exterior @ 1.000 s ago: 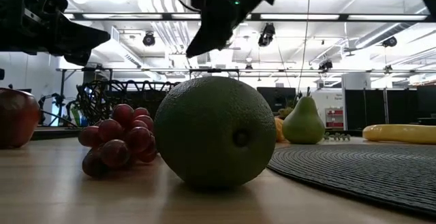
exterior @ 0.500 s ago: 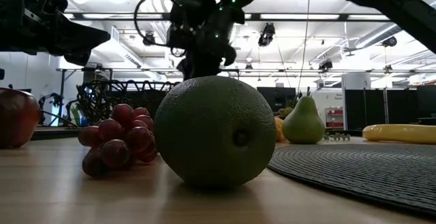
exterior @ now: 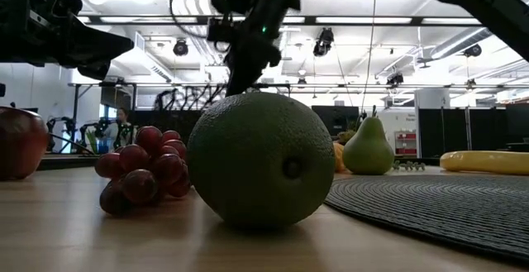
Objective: Build produce basket
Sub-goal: Put the black wire basket on the gray table mat
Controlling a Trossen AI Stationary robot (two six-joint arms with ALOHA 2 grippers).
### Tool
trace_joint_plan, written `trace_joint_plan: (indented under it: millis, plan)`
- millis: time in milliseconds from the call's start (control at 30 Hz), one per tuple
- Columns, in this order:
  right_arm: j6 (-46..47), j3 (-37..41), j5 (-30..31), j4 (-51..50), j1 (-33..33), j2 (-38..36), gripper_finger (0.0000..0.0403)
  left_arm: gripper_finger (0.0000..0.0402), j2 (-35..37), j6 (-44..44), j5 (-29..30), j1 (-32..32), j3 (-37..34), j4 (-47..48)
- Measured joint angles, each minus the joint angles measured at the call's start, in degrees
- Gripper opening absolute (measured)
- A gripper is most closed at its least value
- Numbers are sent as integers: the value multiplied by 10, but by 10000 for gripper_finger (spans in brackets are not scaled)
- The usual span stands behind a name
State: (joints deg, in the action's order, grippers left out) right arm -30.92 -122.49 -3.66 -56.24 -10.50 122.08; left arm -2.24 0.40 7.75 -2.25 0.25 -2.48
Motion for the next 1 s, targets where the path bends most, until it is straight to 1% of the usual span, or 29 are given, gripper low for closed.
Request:
trace_joint_plan:
  millis: [167,267,367,500,567,633,767,867,1000]
  plan:
    - [29,1,3,-28,4,-67,20,22,0,0,0,0,0,0]
    - [43,1,27,-49,15,-113,20,22,0,0,0,0,0,0]
    - [60,3,54,-67,38,-155,19,22,0,0,0,0,0,0]
    - [129,3,54,-104,85,-210,19,22,-1,0,0,0,0,0]
    - [185,4,83,-125,121,-230,19,22,-1,0,0,0,0,0]
    - [254,4,136,-154,167,-245,19,22,-1,0,0,0,0,0]
    - [433,4,222,-219,274,-258,18,22,-3,0,0,0,0,0]
    - [562,6,232,-262,355,-251,18,22,-3,0,0,0,0,0]
    - [730,7,227,-303,454,-212,18,22,-3,0,0,0,0,0]
